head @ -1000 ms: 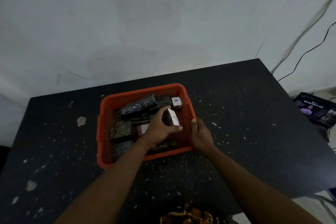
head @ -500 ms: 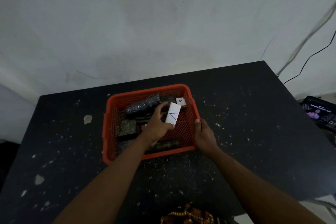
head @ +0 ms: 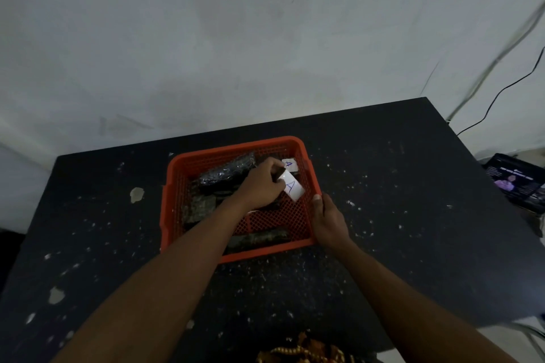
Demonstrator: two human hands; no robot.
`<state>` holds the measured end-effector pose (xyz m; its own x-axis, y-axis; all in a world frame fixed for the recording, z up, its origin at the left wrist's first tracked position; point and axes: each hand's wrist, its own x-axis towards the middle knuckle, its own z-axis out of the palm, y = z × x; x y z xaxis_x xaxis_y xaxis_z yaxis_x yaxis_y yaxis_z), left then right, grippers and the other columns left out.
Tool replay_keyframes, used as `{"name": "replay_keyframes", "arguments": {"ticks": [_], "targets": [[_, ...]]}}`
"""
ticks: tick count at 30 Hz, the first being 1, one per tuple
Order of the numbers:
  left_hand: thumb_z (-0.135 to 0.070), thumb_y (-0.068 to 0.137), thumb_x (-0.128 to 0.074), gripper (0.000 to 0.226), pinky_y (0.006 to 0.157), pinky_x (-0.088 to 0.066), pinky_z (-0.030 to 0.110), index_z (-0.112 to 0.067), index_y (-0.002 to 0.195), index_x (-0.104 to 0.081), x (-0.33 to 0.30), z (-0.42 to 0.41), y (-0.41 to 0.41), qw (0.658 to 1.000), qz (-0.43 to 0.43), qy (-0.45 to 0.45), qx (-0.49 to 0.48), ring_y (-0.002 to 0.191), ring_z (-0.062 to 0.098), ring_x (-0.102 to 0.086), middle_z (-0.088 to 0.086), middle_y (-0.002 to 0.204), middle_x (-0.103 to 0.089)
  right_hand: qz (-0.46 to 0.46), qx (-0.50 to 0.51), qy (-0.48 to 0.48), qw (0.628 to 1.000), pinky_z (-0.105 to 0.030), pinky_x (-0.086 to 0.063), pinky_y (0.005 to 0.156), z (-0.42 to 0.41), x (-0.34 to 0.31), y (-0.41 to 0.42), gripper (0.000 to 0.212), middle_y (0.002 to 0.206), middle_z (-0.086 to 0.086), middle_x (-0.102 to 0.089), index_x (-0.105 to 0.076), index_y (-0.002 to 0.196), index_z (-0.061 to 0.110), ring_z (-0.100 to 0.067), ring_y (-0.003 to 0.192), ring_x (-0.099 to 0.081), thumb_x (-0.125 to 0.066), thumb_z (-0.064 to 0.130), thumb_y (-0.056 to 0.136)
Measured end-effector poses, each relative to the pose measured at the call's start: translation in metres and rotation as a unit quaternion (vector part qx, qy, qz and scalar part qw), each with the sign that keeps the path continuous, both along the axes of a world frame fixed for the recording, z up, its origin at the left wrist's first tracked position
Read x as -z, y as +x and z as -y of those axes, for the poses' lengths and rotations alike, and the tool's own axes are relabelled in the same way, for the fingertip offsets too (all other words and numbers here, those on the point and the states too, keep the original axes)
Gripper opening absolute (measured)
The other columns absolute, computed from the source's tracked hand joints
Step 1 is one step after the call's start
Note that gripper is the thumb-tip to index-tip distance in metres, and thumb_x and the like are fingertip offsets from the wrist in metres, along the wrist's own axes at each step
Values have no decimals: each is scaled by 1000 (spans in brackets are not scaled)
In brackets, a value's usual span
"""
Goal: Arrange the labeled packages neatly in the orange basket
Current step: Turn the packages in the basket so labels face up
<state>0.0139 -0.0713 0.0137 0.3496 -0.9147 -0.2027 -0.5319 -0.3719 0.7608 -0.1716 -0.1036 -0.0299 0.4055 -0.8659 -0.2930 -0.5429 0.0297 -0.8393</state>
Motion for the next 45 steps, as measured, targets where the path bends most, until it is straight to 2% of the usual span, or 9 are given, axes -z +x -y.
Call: {"name": "replay_keyframes", "arguments": {"ticks": [4,7,10,13,16,20,34,39,45], "targets": [[-7,91,-56,44,85,-41,22,-16,134,-54,3,17,-6,993,55,42,91,116,22,-56,8,132,-57,4,-3,-4,1000,-35,-53,62,0,0,-1,30,85,1,-64,-47,102,32,-17,71,-65,-24,52,99],[-8,93,-55,42,85,-46,26,-15,135,-55,5,26,-11,989,64,65,117,114,25,-59,11,130,-60,2,4,-11,1000,-31,-49,62,0,1,0,30,84,7,-60,-47,100,31,-14,75,-62,-25,51,100],[-15,93,-59,41,95,-46,34,-11,134,-54,11,33,-14,985,105,65,124,119,27,-55,12,132,-58,0,13,-1,1000,-33,-51,65,0,3,1,32,85,3,-61,-49,101,29,-14,74,-62,-26,50,100],[-32,86,-69,55,103,-37,44,-12,134,-51,19,32,-18,962,218,56,155,125,29,-47,10,135,-53,0,16,0,1000,-29,-47,60,1,4,1,31,84,2,-63,-50,94,30,-13,72,-62,-27,49,101],[-48,77,-72,66,103,-25,48,-21,133,-49,27,27,-18,936,280,75,201,127,26,-42,3,136,-50,-3,26,0,1000,-29,-47,58,1,6,3,31,82,4,-63,-50,87,32,-12,70,-62,-28,48,101],[-46,76,-73,63,100,-25,46,-20,129,-51,37,23,-18,920,311,87,220,122,24,-44,1,136,-50,-13,35,-11,999,-25,-37,51,1,8,6,33,76,4,-60,-47,81,30,-11,64,-59,-27,48,101],[-41,84,-68,67,112,-17,45,-17,141,-42,42,13,-19,943,262,37,201,136,21,-35,3,147,-43,-13,40,-10,999,-29,-45,58,-1,5,6,29,82,3,-61,-49,86,31,-17,71,-61,-29,46,101],[-35,88,-62,37,100,-31,38,-24,123,-58,29,-8,-11,972,204,-81,88,120,16,-45,-4,124,-57,-17,65,-169,983,-31,-44,83,-1,-1,9,28,115,6,-48,-47,122,24,-10,101,-50,-48,34,96],[-21,89,-65,17,82,-47,37,-16,105,-68,21,-67,10,981,174,-74,40,94,16,-54,0,100,-63,-24,-5,-342,940,-31,-34,97,-7,-22,36,33,121,-1,-49,-51,119,20,-15,114,-40,-51,30,87]]}}
